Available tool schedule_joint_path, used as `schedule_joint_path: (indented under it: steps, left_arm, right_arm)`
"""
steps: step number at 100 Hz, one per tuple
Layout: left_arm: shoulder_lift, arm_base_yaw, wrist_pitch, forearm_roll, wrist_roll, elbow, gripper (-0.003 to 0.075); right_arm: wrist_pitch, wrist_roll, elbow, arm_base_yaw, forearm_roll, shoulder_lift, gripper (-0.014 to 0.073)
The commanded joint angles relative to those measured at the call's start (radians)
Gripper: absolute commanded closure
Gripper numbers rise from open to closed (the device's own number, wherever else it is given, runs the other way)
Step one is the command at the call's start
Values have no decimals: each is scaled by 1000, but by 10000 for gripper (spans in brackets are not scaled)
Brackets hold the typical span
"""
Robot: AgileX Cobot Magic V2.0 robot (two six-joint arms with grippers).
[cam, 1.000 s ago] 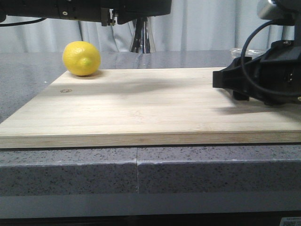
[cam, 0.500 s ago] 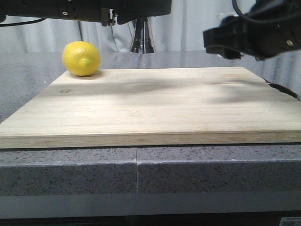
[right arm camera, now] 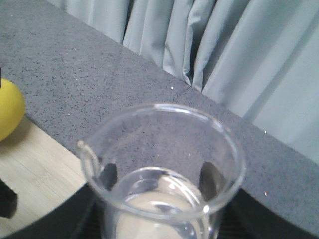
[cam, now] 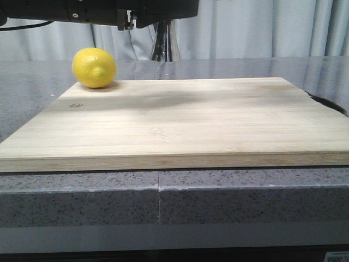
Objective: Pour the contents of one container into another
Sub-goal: 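Lift the glass beaker over the jigger held by the left gripper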
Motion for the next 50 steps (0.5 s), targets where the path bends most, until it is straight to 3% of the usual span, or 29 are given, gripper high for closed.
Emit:
schedule_joint_path:
  steps: [1,50]
  left_arm:
    - [-59,-9,108,-91,-9,-28,515]
    - [-59,-9,107,-91,-9,-28,515]
  right_arm:
    - [-41,-8,-66,29,-92,-43,300]
    - [20,-8,-167,74,-323,-38,300]
